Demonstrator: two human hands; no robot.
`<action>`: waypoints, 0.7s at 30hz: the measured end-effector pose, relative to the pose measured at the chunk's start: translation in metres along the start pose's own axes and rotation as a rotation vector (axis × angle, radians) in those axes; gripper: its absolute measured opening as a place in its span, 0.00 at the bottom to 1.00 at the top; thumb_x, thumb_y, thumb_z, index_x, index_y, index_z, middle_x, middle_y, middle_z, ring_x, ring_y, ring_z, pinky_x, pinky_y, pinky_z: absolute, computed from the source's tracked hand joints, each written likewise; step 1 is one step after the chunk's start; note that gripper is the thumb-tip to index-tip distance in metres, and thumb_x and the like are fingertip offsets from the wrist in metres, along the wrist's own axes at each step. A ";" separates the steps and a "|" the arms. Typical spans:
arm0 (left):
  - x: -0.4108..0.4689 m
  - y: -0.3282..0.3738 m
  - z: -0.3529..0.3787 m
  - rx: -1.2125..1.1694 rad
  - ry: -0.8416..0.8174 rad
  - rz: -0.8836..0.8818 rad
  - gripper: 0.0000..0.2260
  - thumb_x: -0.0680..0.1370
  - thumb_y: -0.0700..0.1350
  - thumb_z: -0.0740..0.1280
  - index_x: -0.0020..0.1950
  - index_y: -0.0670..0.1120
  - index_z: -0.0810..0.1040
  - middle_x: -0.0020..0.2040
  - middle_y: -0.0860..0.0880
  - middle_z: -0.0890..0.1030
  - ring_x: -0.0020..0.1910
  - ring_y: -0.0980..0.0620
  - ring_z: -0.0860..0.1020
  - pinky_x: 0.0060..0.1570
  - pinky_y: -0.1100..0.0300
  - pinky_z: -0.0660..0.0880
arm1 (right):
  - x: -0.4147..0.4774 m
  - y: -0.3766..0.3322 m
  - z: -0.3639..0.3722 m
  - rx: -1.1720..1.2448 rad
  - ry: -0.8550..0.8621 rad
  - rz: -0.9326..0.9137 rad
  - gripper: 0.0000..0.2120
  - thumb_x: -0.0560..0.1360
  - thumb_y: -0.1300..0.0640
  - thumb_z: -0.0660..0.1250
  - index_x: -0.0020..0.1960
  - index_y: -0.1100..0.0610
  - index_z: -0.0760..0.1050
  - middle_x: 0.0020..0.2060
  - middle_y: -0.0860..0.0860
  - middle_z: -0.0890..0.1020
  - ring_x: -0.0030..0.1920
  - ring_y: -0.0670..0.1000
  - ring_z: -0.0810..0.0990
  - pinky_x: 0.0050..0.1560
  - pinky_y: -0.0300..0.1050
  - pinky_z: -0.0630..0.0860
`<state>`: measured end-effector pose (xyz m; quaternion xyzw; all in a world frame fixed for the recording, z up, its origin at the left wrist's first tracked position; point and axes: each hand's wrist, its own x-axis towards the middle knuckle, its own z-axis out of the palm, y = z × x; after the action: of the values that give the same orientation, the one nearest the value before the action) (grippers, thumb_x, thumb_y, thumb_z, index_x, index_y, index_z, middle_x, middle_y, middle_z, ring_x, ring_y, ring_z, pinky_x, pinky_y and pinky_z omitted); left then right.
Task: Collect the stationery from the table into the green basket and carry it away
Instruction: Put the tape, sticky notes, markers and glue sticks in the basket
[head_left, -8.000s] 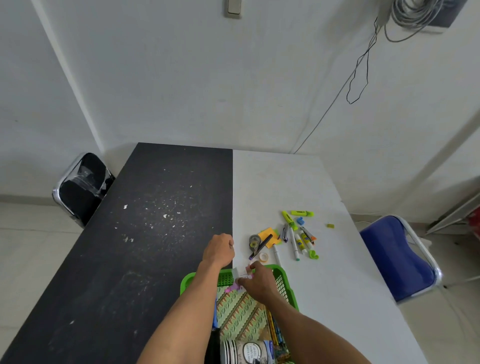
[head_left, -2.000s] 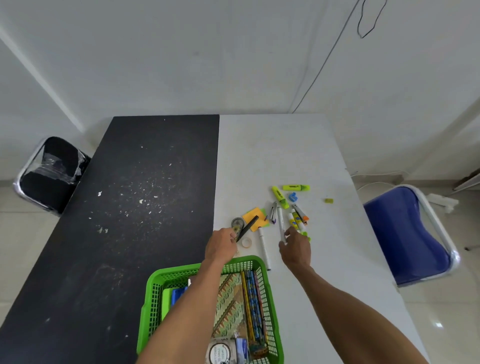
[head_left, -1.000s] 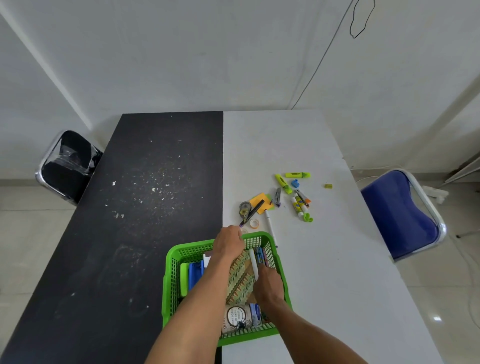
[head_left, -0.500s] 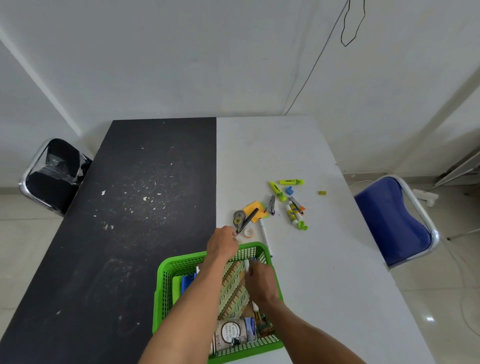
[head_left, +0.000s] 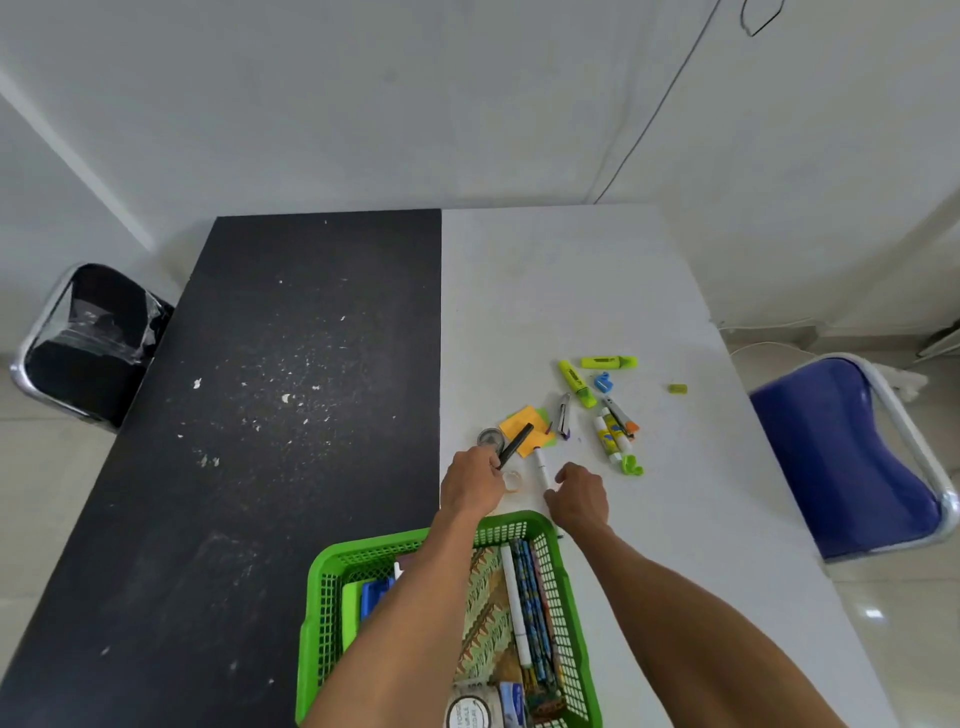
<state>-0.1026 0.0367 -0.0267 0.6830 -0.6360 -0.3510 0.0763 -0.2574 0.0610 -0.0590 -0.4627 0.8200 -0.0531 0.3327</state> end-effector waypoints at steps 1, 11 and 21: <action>0.005 -0.003 0.002 0.002 -0.009 -0.011 0.13 0.76 0.40 0.60 0.54 0.47 0.81 0.50 0.44 0.81 0.46 0.43 0.80 0.43 0.51 0.79 | 0.008 0.001 0.004 0.000 -0.036 0.027 0.15 0.72 0.57 0.69 0.58 0.56 0.75 0.56 0.54 0.79 0.58 0.55 0.76 0.46 0.44 0.72; 0.017 -0.020 0.016 0.028 -0.041 -0.086 0.12 0.75 0.37 0.59 0.44 0.44 0.82 0.44 0.44 0.82 0.43 0.42 0.80 0.39 0.50 0.77 | 0.022 0.003 0.021 -0.052 -0.034 0.095 0.13 0.71 0.63 0.65 0.56 0.58 0.76 0.53 0.56 0.79 0.53 0.57 0.79 0.43 0.42 0.71; -0.017 0.001 0.001 0.073 0.019 -0.037 0.11 0.77 0.40 0.60 0.54 0.47 0.81 0.53 0.43 0.81 0.50 0.42 0.80 0.44 0.52 0.78 | -0.028 0.002 -0.012 -0.046 0.156 -0.011 0.11 0.73 0.61 0.65 0.55 0.59 0.75 0.50 0.56 0.79 0.49 0.58 0.79 0.42 0.46 0.72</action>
<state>-0.1034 0.0524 -0.0203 0.7004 -0.6347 -0.3225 0.0510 -0.2565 0.0816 -0.0373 -0.4692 0.8418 -0.0721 0.2568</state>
